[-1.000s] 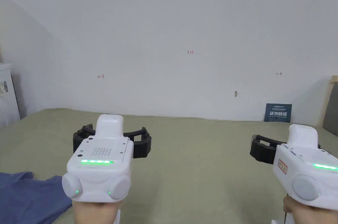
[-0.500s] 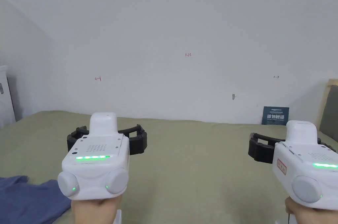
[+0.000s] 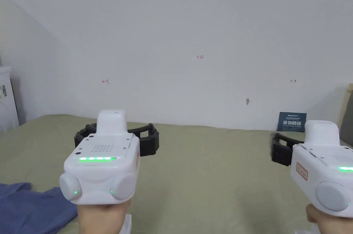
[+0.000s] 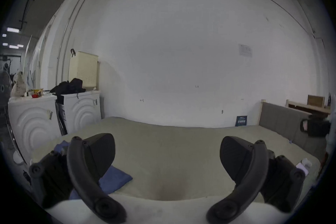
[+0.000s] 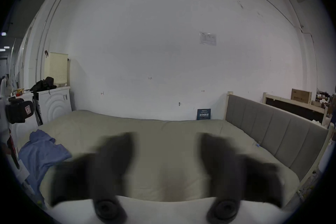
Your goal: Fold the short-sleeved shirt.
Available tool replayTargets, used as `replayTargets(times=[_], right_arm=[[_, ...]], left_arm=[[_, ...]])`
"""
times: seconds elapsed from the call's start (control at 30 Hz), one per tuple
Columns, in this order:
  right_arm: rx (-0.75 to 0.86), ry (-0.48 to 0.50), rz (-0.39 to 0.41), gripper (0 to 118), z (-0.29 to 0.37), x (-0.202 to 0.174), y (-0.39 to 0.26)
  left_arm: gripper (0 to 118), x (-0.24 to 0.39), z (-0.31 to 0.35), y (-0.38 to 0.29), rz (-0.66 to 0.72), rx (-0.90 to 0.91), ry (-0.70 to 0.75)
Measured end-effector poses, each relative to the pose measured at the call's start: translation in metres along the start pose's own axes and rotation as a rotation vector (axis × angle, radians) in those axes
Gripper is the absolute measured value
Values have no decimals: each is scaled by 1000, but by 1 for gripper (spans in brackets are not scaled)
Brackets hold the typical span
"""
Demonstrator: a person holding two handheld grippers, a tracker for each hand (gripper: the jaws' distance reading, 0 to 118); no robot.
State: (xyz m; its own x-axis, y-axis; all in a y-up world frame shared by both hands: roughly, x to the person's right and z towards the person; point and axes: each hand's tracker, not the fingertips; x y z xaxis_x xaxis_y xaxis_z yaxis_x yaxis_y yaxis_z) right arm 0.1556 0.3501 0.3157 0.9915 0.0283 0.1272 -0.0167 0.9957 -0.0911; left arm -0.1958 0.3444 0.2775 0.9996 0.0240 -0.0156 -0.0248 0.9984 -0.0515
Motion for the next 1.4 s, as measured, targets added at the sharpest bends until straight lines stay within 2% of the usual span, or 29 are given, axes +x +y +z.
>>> replayTargets(times=[0.03,0.1,0.13,0.17,0.23,0.33,0.43,0.7,0.9,1.03,1.17,1.2,1.23,1.27,1.33,1.4], right_arm=[[4,-6,13,0,0,-2,-1],[-8,-26,25,0,-1,-3,-4],[-19,-17,22,0,-1,-3,-5],[-45,15,17,0,-1,-5,-6],[-56,20,23,0,-1,-9,-13],[-57,47,31,0,1,-23,-9],[-52,137,37,0,-4,-50,-6],[-88,457,42,0,-9,-171,-10],[-83,619,62,0,-11,-242,-21],[-115,674,67,0,-22,-264,-33],[-129,673,82,0,-37,-255,-43],[-133,676,73,0,-42,-247,-45],[-134,689,65,0,-48,-239,-46],[-128,685,73,0,-51,-230,-48],[-112,611,140,0,-55,-213,-50],[-132,589,161,0,-59,-196,-53]], left_arm=[[90,0,2,-3,-15,4,-15],[58,2,6,-11,-47,33,6],[0,1,3,-13,-51,19,23],[0,-6,8,-18,-21,22,69],[0,-22,9,-20,55,-14,17],[0,-36,9,-17,38,-43,52],[0,-67,23,-9,27,-30,116],[0,-192,95,-6,53,-99,385],[0,-242,136,-25,79,-143,501],[0,-261,134,-50,132,-217,555],[0,-283,86,-71,110,-322,511],[4,-292,65,-71,104,-364,472],[19,-299,46,-71,97,-398,426],[43,-309,19,-71,80,-455,390],[114,-324,-38,-74,38,-623,339],[118,-341,-97,-81,75,-737,243]])
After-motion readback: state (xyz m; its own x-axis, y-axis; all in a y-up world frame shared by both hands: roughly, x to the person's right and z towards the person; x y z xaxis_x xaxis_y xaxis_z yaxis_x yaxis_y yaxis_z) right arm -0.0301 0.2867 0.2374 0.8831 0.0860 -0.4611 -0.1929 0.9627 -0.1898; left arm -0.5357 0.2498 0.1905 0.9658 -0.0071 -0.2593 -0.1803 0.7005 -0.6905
